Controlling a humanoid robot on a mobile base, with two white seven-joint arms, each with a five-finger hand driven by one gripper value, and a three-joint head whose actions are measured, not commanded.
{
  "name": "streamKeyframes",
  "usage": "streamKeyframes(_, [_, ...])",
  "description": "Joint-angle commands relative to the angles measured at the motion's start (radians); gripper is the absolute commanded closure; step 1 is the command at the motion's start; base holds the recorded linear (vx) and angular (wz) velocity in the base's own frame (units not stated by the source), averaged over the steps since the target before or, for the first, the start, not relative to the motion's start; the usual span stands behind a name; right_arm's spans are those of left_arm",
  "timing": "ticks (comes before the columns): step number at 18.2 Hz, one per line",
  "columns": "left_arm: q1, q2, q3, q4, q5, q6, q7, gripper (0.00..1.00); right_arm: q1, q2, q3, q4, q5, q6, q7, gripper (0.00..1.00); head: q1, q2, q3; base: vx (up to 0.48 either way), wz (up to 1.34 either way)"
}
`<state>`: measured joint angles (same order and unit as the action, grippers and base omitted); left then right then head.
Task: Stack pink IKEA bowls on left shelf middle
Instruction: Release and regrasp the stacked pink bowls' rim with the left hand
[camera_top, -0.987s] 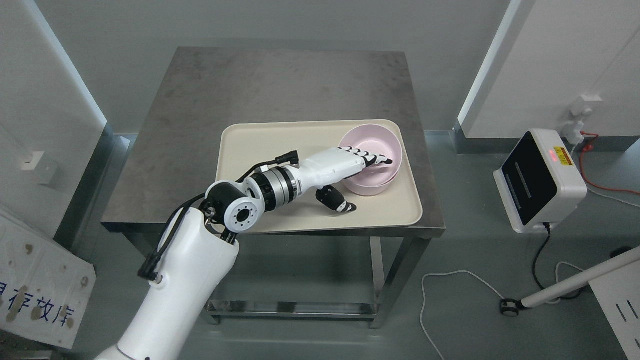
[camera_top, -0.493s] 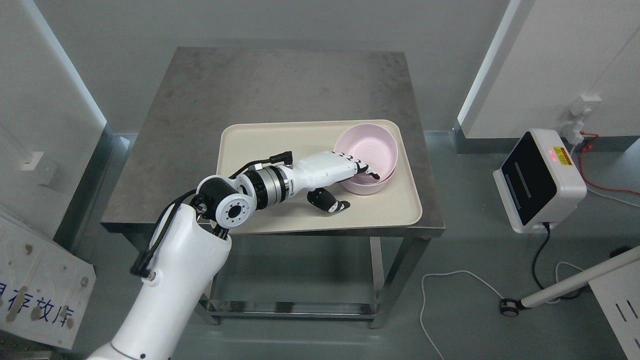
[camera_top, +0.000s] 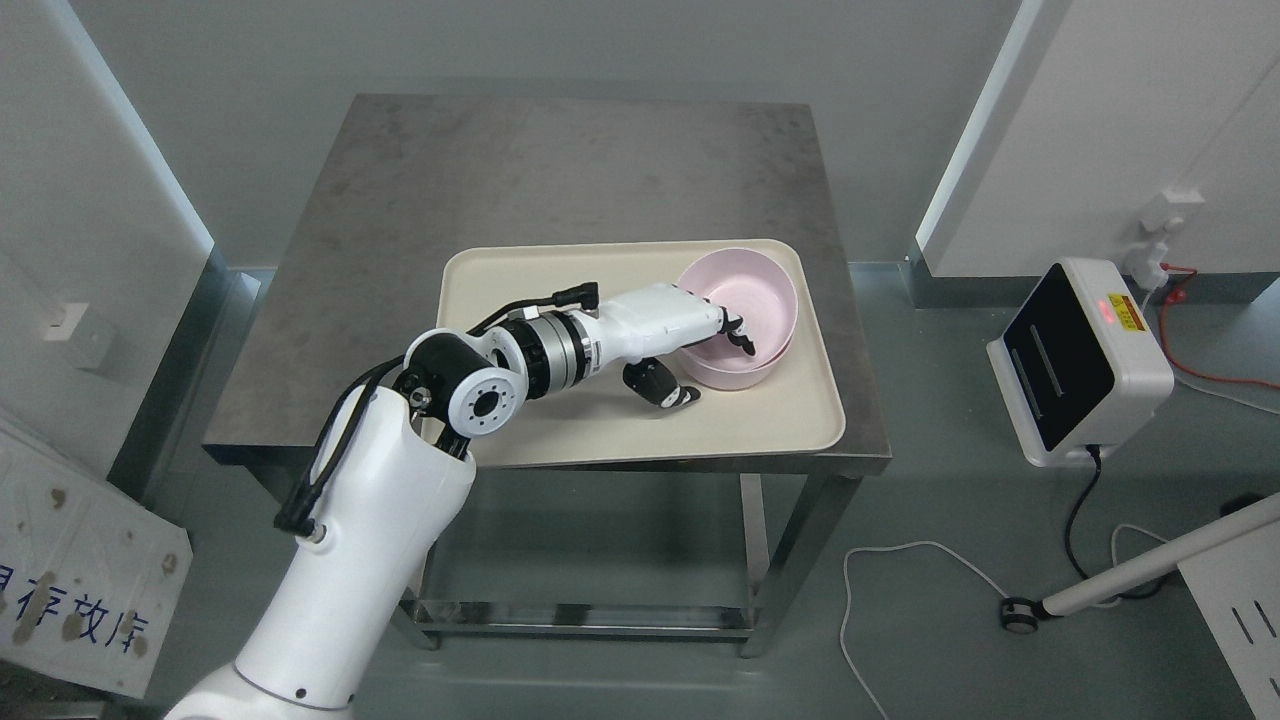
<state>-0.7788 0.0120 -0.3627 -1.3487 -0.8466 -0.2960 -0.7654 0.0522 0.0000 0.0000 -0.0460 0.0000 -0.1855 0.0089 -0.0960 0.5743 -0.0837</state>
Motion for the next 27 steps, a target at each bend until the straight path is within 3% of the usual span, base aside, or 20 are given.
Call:
streamKeyframes(1, [-0.008, 0.005, -0.013, 0.022, -0.017, -0.005, 0.003, 0.63, 0.000, -0.017, -0.011, 0.000, 0.008, 0.000, -0.006, 0.00, 0.0000, 0.000, 0.000, 0.000, 0.00])
streamKeyframes(8, [-0.002, 0.005, -0.025, 0.042, -0.052, -0.025, 0.004, 0.74, 0.000, -0.017, -0.009, 0.000, 0.008, 0.000, -0.006, 0.00, 0.0000, 0.000, 0.000, 0.000, 0.00])
streamKeyframes(14, [0.000, 0.005, 0.021, 0.042, -0.051, -0.086, 0.003, 1.00, 0.000, -0.017, -0.009, 0.000, 0.008, 0.000, -0.004, 0.00, 0.0000, 0.000, 0.000, 0.000, 0.00])
streamKeyframes(27, [-0.019, 0.005, 0.217, 0.013, 0.057, -0.115, 0.000, 1.00, 0.000, -0.017, -0.011, 0.000, 0.008, 0.000, -0.006, 0.00, 0.0000, 0.000, 0.000, -0.001, -0.01])
